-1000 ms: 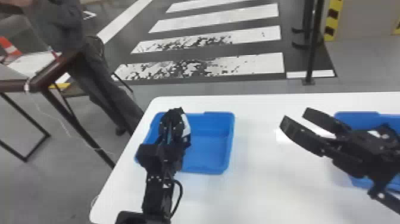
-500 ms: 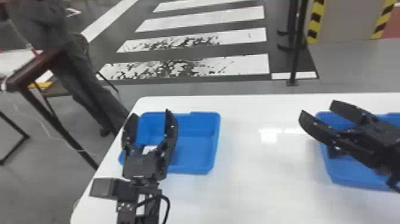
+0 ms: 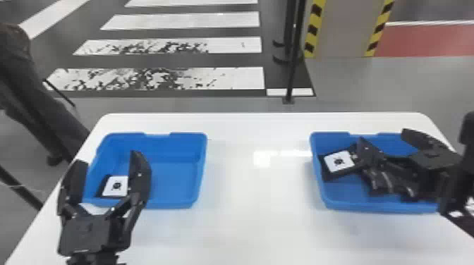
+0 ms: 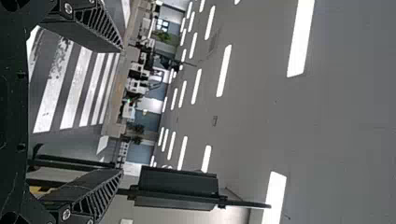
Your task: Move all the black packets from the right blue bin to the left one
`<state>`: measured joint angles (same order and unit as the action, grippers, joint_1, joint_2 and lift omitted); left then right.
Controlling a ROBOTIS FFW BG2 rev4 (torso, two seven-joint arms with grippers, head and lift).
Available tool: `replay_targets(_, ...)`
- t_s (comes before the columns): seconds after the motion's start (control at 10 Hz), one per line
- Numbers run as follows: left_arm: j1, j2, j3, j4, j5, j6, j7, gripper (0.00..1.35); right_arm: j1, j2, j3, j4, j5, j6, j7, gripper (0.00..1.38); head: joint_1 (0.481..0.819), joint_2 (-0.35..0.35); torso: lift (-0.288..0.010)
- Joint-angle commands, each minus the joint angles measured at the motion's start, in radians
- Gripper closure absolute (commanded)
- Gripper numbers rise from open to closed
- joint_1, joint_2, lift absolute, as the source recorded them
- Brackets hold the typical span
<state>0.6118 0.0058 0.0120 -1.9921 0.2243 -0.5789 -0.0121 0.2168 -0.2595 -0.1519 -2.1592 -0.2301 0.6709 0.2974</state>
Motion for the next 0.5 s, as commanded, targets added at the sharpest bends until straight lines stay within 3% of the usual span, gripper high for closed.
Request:
replay_targets(0.0, 0.036, 0.0, -0.006, -0.056, 0.019, 0.036, -0.003, 0.11, -0.043, 0.0, -0.014, 0.055, 0.095, 0.051, 0.002, 0.11, 0.695, 0.01, -0.14)
replay_targets(0.1, 0.048, 0.0, -0.022, -0.059, 0.061, 0.051, -0.008, 0.11, -0.082, 0.0, -0.012, 0.123, 0.128, 0.031, 0.002, 0.12, 0.695, -0.01, -0.14)
replay_targets(0.4, 0.061, -0.004, -0.026, -0.059, 0.063, 0.063, -0.009, 0.11, -0.219, -0.003, 0.052, 0.369, 0.186, 0.011, 0.023, 0.11, 0.695, -0.072, -0.14)
